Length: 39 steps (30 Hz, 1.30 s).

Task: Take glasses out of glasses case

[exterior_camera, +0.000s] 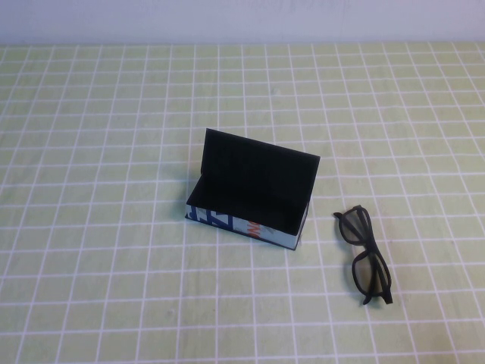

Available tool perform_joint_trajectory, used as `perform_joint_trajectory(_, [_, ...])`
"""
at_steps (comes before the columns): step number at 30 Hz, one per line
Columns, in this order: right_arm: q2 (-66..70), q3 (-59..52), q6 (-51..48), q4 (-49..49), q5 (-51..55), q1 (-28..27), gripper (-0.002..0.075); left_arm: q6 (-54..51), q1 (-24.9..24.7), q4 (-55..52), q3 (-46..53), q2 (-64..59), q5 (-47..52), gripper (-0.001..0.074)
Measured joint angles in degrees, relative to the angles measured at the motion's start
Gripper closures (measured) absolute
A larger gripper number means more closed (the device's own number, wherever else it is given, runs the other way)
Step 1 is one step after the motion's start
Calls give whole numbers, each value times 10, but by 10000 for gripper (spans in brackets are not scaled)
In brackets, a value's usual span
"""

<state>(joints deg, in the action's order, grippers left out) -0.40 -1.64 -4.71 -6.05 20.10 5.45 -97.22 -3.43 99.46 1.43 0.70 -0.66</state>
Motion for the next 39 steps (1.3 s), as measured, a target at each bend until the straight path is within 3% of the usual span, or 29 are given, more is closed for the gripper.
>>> perform_joint_trajectory(14, [0,0,0,-1,0,0,743,17,0,-4,0,0,-16,738])
perform_joint_trajectory(16, [0,0,0,-1,0,0,743,92,0,-105,0,0,-8,738])
perform_joint_trajectory(22, [0,0,0,-1,0,0,743,624,0,-651,-19,0,22,738])
perform_joint_trajectory(25, [0,0,0,-1,0,0,743,794,0,-819,-11,0,33,738])
perform_joint_trajectory(32, [-1,0,-1,-1,0,0,743,981,0,-983,-2,0,155,738])
perform_joint_trajectory(39, [-1,0,-1,-1,0,0,743,1017,0,-1028,-1,0,211,738])
